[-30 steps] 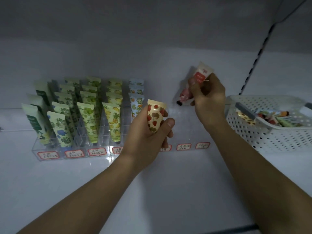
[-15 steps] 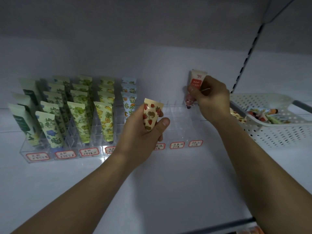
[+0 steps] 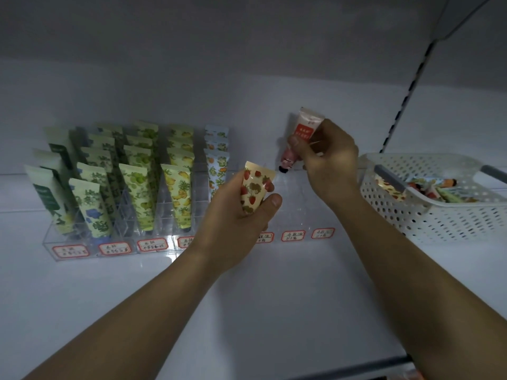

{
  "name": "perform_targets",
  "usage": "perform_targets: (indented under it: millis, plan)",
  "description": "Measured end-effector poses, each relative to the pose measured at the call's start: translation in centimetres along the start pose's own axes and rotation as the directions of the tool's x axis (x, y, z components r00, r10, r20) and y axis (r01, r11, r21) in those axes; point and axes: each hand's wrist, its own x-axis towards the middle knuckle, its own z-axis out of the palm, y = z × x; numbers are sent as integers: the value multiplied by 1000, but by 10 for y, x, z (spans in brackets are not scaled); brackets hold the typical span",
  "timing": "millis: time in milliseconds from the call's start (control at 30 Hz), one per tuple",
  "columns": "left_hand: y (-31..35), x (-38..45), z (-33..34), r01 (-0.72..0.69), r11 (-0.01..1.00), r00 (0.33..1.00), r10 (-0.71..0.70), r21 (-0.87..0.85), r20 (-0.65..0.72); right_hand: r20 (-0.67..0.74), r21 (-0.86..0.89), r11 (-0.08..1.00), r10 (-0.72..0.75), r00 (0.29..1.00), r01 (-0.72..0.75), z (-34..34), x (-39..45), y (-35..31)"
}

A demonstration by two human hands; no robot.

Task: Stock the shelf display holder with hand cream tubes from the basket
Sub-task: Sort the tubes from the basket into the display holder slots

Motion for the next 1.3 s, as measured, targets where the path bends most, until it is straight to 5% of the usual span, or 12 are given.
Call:
perform_targets:
  millis: [233,467,767,967,1100,1233,1300]
  plan:
    - [2,-1,-5,-14,1000,999,14,-8,37,17,-44,999,-25,1000,26,-1,6,-5]
    - [3,-2,-6,43,967,997,-26,-250,72,121,-73,997,-15,993,24,-1,7,0]
    - [-1,-5,-11,74,966,992,-46,-248,119,173,-235,972,75,982,-33,3,6,8]
    - [1,-9,-15,60,988,996,-49,-144,75,77,-240,971,30,997,-11,7,-14,12]
    - [9,-7,-13,14,985,1000,-9,-171,28,-93,-39,995,-97,991,93,-4,-27,-16]
    - [9,-8,-15,15,941,999,-27,-337,-33,309,326,945,-92,947,-15,-3,-38,-38]
    - [11,-8,-14,32,936,997,-57,-352,-60,363,382,923,-94,927,-56,2,-43,-39]
